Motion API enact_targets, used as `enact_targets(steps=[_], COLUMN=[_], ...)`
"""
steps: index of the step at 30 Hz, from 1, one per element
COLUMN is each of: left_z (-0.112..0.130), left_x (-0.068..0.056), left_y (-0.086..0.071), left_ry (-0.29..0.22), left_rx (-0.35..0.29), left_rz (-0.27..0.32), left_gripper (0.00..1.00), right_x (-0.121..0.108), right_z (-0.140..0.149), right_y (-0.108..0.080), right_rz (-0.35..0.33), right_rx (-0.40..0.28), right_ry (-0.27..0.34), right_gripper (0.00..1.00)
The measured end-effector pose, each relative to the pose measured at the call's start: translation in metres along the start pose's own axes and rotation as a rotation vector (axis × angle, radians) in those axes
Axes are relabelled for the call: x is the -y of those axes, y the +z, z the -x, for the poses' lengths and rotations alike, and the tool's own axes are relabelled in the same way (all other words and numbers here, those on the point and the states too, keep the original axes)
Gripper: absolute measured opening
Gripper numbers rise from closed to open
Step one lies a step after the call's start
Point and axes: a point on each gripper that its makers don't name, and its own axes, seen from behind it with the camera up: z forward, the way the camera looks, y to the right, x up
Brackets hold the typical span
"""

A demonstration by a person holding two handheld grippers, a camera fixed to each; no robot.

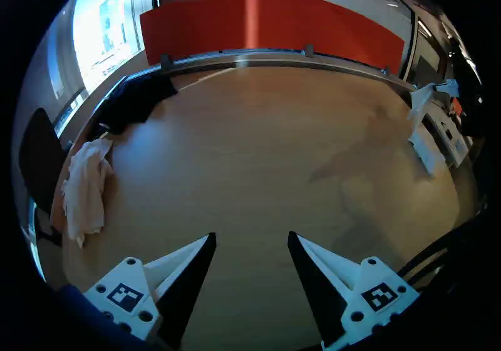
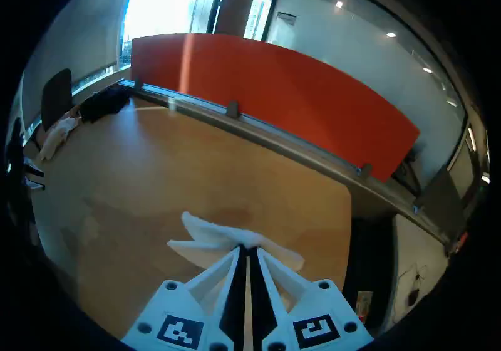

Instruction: Fold towel

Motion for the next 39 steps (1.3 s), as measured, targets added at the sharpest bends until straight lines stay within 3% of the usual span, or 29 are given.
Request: enact_targets(steps=[9,22,39], left_z=[-0.002,-0.002,0.005], left_x=[-0.004,-0.011,-0.012], left_y=[-0.001,-0.004,-0.009], left_ry=[0.013,0.035,0.040], left_rx=[-0.001,-0.003,0.000], left_rz=[0.007,0.022,0.016], left_gripper=[0.84,0.84,0.85], right_x=[-0.003,-0.017,-0.018], right_z=[0.028,0.121,0.179], right_y=[-0.014,-0.043,-0.049], right_rz=[0.008,0.053,0.081], right_rx=[0.031,0.177,0.280], right_ry=[0.020,0.050,0.093], right_gripper=[0.05,0.05,0.05])
